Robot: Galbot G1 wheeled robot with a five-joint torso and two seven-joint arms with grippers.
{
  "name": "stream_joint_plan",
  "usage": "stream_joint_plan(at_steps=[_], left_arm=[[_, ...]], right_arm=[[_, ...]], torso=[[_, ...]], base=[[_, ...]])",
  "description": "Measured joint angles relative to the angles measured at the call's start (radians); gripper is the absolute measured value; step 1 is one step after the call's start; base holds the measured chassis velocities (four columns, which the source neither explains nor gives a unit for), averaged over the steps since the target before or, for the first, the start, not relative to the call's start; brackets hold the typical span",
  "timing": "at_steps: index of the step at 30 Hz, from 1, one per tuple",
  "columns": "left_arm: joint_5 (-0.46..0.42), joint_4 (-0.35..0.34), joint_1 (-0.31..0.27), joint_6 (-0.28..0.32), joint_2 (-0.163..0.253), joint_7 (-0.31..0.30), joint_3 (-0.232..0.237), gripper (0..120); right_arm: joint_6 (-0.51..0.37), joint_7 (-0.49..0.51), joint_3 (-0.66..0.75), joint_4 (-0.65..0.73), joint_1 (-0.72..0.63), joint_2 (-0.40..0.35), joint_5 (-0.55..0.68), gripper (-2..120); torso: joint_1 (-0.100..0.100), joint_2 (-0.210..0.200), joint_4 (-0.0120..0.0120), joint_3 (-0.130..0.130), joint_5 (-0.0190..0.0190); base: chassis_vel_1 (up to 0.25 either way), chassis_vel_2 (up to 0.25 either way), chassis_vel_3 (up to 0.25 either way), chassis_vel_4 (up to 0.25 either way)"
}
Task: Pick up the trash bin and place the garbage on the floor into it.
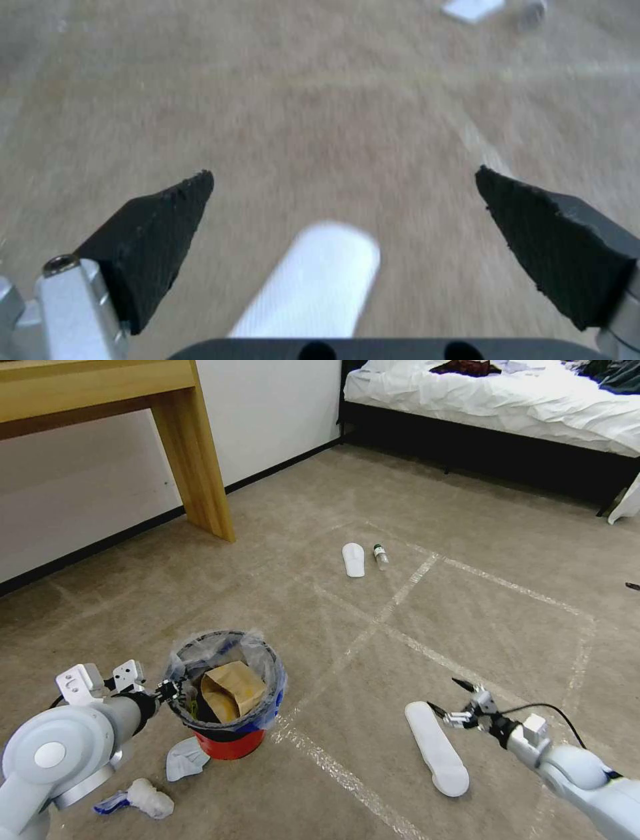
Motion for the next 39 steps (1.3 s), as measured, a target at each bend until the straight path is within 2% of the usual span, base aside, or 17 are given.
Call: stream_joint_plan(at_steps=[2,3,8,11,12,14,18,20,26,29,30,31,33,34,35,36,39], left_arm=[[0.0,0.0,0.001,0.0,0.001,0.0,0.0,4],[-0.001,-0.003,0.002,-0.001,0.006,-0.001,-0.001,4],[-0.003,-0.009,0.005,-0.002,0.01,-0.004,-0.002,4],[-0.003,-0.011,0.007,-0.002,0.01,-0.006,-0.002,4],[-0.003,-0.011,0.008,-0.002,0.01,-0.007,-0.002,4],[-0.002,-0.011,0.01,-0.002,0.01,-0.007,-0.002,4],[-0.001,-0.01,0.011,-0.002,0.01,-0.007,-0.002,4],[0.003,-0.009,0.011,-0.002,0.005,-0.007,-0.002,4],[0.014,0.001,0.019,0.001,0.0,-0.007,0.0,4],[0.024,0.01,0.016,0.003,-0.001,-0.005,0.012,4],[0.024,0.012,0.011,0.003,-0.002,-0.005,0.016,4],[0.024,0.012,0.011,0.003,-0.002,-0.005,0.016,4],[0.029,0.015,0.008,0.003,-0.006,-0.005,0.022,4],[0.029,0.015,0.008,0.003,-0.006,-0.005,0.022,4],[0.034,0.016,0.011,0.003,-0.009,-0.005,0.022,4],[0.034,0.016,0.011,0.003,-0.009,-0.005,0.022,4],[0.045,0.021,0.019,0.003,-0.014,-0.003,0.022,4]], right_arm=[[-0.002,0.004,0.008,0.01,-0.015,-0.008,0.005,100],[-0.016,0.022,0.056,0.062,-0.092,-0.052,0.035,100],[-0.046,0.048,0.158,0.141,-0.216,-0.116,0.057,100],[-0.075,0.092,0.204,0.177,-0.276,-0.138,0.042,100],[-0.112,0.144,0.239,0.207,-0.324,-0.146,0.022,100],[-0.171,0.22,0.261,0.255,-0.361,-0.143,0.033,100],[-0.193,0.245,0.263,0.271,-0.366,-0.137,0.04,100],[-0.255,0.326,0.246,0.313,-0.369,-0.103,0.077,100],[-0.365,0.43,0.229,0.365,-0.359,-0.05,0.14,100],[-0.561,0.589,0.224,0.458,-0.343,-0.012,0.245,100],[-0.605,0.634,0.214,0.484,-0.329,0.0,0.271,100],[-0.605,0.634,0.214,0.484,-0.329,0.0,0.271,100],[-0.743,0.782,0.178,0.536,-0.269,0.023,0.364,100],[-0.743,0.782,0.178,0.536,-0.269,0.023,0.364,100],[-0.817,0.857,0.172,0.568,-0.248,0.025,0.436,100],[-0.817,0.857,0.172,0.568,-0.248,0.025,0.436,100],[-0.941,1.019,0.153,0.628,-0.19,0.035,0.571,100]], torso=[[0.0,0.0,0.0,0.0,0.0001],[0.0,0.0,0.0002,0.0,0.0002],[0.0,0.0,0.0002,0.0,-0.0002],[0.0,0.0,0.0003,0.0,-0.0004],[0.0,0.0,0.0002,0.0,-0.0003],[0.0,0.0,0.0,0.0,-0.0001],[0.0,0.0,0.0002,0.0,-0.0002],[0.0,0.0,0.0003,0.0,-0.0001],[0.0,0.0,0.0002,0.0,0.0],[0.0,0.0,0.0003,0.0,-0.0005],[0.0,0.0,-0.0001,0.0,-0.0005],[0.0,0.0,-0.0001,0.0,-0.0005],[0.0,0.0,0.0002,0.0,-0.0002],[0.0,0.0,0.0002,0.0,-0.0002],[0.0,0.0,0.0003,0.0,-0.0002],[0.0,0.0,0.0003,0.0,-0.0002],[0.0,0.0,0.0002,0.0,-0.0005]], base=[[0.0,0.0,0.0,0.0],[0.0,0.0,0.0,0.0],[0.0,0.0,0.0,0.0],[0.0,0.0,0.0,0.0],[0.0,0.0,0.0,0.0],[0.0,0.0,0.0,0.0],[0.0,0.0,0.0,0.0],[0.0,0.0,0.0,0.0],[0.0,0.0,0.0,0.0],[0.0,0.0,0.0,0.0],[0.0,0.0,0.0,0.0],[0.0,0.0,0.0,0.0],[0.0,0.0,0.0,0.0],[0.0,0.0,0.0,0.0],[0.0,0.0,0.0,0.0],[0.0,0.0,0.0,0.0],[0.0,0.0,0.0,0.0]])
